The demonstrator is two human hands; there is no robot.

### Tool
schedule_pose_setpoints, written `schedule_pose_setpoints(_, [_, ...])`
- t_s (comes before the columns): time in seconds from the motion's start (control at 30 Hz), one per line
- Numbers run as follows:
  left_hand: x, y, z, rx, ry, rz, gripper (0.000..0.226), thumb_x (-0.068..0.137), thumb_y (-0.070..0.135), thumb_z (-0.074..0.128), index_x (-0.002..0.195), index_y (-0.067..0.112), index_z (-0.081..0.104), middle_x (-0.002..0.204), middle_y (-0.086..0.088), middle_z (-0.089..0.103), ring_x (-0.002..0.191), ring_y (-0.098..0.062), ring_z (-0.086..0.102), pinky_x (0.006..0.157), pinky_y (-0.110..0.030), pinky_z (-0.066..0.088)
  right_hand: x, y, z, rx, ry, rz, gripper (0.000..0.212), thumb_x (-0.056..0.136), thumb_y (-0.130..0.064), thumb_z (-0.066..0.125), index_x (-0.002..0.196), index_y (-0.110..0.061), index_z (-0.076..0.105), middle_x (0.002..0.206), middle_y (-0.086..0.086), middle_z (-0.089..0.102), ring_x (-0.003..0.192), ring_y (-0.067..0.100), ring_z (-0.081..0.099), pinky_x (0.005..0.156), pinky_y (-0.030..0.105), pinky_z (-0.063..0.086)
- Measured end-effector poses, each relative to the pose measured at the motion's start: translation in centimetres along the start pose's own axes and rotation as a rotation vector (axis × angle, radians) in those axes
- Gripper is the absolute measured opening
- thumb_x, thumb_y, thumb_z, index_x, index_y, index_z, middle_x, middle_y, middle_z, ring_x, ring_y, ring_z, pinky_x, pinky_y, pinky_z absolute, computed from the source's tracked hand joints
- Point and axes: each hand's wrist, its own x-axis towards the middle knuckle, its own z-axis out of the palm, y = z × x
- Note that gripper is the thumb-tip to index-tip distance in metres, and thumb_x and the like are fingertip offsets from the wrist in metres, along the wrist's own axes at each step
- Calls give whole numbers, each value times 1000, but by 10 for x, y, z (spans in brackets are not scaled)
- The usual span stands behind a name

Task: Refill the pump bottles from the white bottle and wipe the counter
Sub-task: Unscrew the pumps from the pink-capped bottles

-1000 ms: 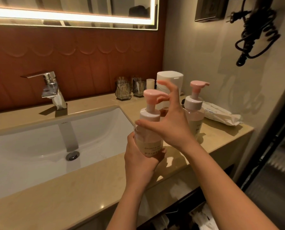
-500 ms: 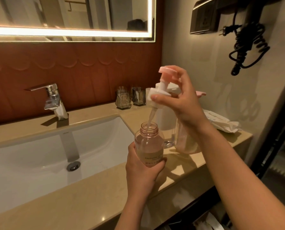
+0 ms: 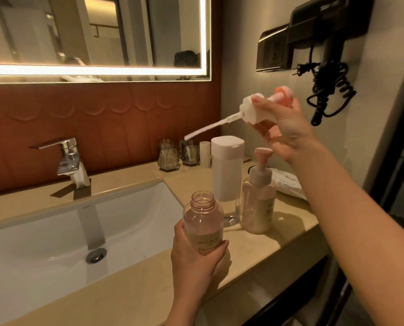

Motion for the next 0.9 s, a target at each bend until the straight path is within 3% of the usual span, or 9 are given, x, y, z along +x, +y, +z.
schedule_pose_setpoints(0.17, [1, -1, 1, -3, -4, -11, 86, 54, 30, 90, 126, 30, 42, 112, 9, 60, 99, -12, 59, 79, -22, 49, 11, -6, -25, 242, 268, 13, 73, 68, -11, 80, 127, -19, 37, 123, 11, 46, 102, 28, 53, 75, 42, 58])
schedule_pose_setpoints(0.43, [0, -2, 0, -26, 0, -7, 79, 55, 28, 90, 120, 31, 45, 107, 10, 62, 95, -9, 60, 75, -24, 48, 7, 46, -92, 276, 618, 56, 68, 77, -8, 74, 126, -20, 30, 136, 10, 36, 118, 28, 46, 90, 47, 51])
schedule_pose_setpoints(0.6, [1, -1, 1, -26, 2, -7, 79, 55, 28, 90, 119, 33, 44, 106, 12, 61, 94, -6, 59, 74, -24, 48, -15, 91, -117, -42, 637, 70, 63, 82, -10, 69, 134, -25, 35, 134, 7, 40, 114, 23, 48, 92, 37, 49])
schedule_pose_setpoints(0.77, [1, 0, 0, -16, 2, 3, 75, 55, 26, 90, 114, 32, 44, 102, 14, 61, 91, -2, 58, 69, -19, 46, -23, 118, -122, -521, 533, -53, 48, 76, -8, 74, 114, -20, 47, 113, 5, 53, 103, 22, 53, 86, 36, 49])
schedule_pose_setpoints(0.9, [2, -1, 0, -9, -9, 2, 77, 56, 27, 90, 116, 35, 42, 103, 17, 60, 91, 2, 57, 72, -21, 47, -24, 124, -123, -747, 453, -146, 39, 77, -8, 73, 106, -22, 51, 107, 3, 56, 97, 21, 53, 77, 32, 47])
